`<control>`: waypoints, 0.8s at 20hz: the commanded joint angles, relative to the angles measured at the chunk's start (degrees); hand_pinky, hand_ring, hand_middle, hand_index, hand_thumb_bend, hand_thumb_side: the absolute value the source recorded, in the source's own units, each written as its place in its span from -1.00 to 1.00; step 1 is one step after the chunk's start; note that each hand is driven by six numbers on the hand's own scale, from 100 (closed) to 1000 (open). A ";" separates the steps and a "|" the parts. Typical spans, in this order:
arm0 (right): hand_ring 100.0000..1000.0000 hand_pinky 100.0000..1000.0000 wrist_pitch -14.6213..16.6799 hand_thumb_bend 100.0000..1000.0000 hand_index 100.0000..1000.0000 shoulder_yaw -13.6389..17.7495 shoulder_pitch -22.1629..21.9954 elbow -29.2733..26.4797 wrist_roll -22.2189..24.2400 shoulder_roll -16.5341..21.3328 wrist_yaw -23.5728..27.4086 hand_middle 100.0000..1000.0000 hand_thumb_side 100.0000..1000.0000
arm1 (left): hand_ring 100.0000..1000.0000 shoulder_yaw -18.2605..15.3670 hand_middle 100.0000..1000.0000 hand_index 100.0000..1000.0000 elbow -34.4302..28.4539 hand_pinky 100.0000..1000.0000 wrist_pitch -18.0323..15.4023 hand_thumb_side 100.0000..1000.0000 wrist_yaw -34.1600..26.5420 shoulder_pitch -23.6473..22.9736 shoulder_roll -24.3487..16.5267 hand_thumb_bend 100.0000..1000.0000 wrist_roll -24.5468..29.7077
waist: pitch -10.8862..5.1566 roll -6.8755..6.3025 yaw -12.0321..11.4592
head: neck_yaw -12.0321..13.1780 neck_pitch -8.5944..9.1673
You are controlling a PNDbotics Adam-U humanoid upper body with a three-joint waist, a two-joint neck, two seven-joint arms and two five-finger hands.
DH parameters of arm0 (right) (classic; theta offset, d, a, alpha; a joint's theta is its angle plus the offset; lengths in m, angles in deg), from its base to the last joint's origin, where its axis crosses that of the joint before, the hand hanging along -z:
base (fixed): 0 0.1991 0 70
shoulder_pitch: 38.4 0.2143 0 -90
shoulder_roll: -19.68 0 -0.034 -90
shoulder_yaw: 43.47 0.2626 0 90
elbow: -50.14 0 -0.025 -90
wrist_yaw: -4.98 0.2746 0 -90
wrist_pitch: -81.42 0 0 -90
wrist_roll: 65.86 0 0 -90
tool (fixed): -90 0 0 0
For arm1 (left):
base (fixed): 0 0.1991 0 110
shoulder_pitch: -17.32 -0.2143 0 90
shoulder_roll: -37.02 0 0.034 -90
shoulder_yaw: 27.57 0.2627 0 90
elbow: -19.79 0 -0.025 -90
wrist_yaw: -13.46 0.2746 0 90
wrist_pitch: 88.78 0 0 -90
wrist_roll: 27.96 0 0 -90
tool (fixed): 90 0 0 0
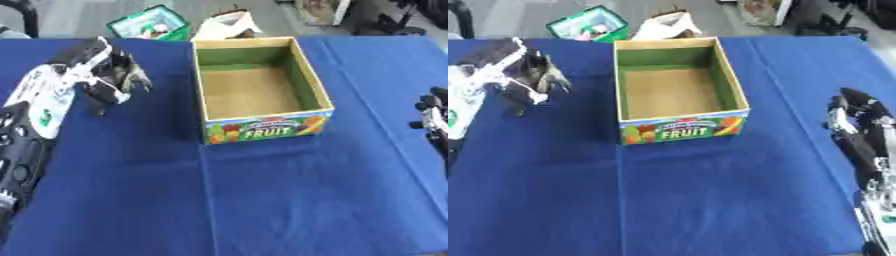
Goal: Pick up objects on the table and place them in the box.
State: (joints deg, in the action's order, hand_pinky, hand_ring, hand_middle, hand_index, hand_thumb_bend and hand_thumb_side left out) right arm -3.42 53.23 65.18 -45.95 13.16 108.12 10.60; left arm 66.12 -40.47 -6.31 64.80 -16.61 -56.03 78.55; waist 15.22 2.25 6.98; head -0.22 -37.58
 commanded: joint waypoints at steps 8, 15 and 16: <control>0.44 0.04 0.11 -1.00 0.53 -0.41 0.59 -0.28 0.84 1.06 0.07 0.28 -0.42 | -0.79 2.08 -0.85 -0.41 -7.46 -0.39 -0.36 -1.00 -3.11 5.85 2.46 -0.70 -0.54 | -1.95 0.09 0.72 | 0.84 -0.33; 0.44 0.04 0.01 -1.00 0.53 -1.62 1.52 -0.14 2.06 0.70 0.23 0.28 -0.42 | -0.75 4.04 -0.82 -0.38 -5.74 -0.35 -1.31 -1.00 0.17 8.01 9.68 -0.67 -2.88 | -1.91 -0.27 3.51 | 2.26 0.03; 0.44 0.04 0.00 -1.00 0.53 -1.78 1.68 -0.12 2.23 0.61 0.27 0.28 -0.41 | -0.74 4.17 -0.81 -0.38 -5.36 -0.34 -1.60 -1.00 0.17 8.01 10.66 -0.67 -3.29 | -1.87 -0.29 3.90 | 2.46 0.10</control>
State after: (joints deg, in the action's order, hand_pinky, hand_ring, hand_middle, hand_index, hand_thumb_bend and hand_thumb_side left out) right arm -3.51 51.42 66.17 -45.59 15.06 108.02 10.65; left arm 70.15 -45.37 -7.64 64.50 -10.54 -46.04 76.00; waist 14.46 1.83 11.03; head 1.90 -37.74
